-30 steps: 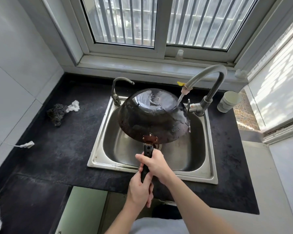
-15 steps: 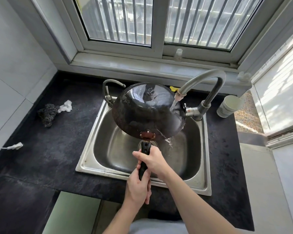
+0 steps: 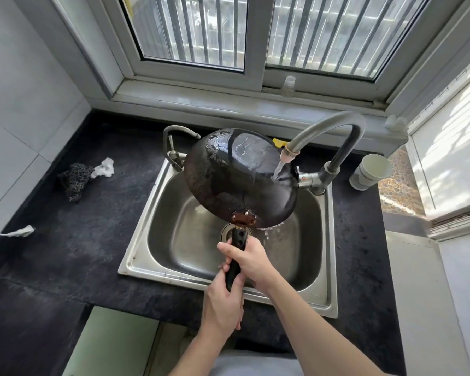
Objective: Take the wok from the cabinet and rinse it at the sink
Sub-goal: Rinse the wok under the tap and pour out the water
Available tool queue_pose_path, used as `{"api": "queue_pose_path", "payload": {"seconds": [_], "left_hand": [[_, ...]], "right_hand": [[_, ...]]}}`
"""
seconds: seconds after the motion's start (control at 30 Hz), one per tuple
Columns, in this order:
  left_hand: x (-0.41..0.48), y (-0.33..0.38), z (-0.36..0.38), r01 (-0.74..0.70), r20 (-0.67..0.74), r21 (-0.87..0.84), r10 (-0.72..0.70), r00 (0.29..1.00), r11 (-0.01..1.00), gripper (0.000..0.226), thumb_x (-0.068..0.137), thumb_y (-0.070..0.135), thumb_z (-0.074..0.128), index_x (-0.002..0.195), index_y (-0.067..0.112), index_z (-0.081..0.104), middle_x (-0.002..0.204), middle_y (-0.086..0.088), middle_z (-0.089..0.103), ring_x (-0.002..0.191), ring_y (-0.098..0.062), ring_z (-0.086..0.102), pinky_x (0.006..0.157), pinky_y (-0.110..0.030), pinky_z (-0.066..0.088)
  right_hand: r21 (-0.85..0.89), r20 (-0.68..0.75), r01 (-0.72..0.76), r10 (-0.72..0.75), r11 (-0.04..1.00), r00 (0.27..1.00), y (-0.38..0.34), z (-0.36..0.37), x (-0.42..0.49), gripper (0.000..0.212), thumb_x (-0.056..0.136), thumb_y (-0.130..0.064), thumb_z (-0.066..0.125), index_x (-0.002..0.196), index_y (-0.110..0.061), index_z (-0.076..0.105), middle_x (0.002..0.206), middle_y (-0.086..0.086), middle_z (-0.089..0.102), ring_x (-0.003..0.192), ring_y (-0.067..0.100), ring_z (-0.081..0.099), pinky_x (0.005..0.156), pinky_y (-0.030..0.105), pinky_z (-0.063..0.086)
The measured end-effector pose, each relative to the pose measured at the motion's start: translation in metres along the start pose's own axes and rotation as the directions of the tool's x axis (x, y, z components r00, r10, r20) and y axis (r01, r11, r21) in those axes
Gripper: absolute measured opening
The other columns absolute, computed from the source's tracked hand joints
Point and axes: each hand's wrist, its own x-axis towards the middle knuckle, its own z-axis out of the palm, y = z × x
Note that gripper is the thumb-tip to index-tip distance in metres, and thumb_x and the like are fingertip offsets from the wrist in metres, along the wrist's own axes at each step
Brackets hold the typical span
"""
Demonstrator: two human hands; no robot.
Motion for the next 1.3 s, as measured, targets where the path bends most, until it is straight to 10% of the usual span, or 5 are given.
{"api": "queue_pose_path", "payload": {"seconds": [1.3], "left_hand": [[-0.053, -0.050, -0.128, -0.040, 0.250, 0.070, 0.022, 0.968, 0.997, 0.007, 0.099, 0.024, 0.052, 0.101, 0.026, 0.058, 0.051, -0.001, 0.057, 0.035, -0.011, 0.050, 0.036, -0.028, 0.040]], "right_hand": [[0.106, -0.138, 0.030, -0.015, 0.994, 0.990, 0.055, 0.114, -0.059, 0.018, 0.093, -0.013, 0.070, 0.084, -0.003, 0.058, 0.066, 0.009, 0.060, 0.061, 0.020, 0.062, 0.073, 0.034, 0.058]]}}
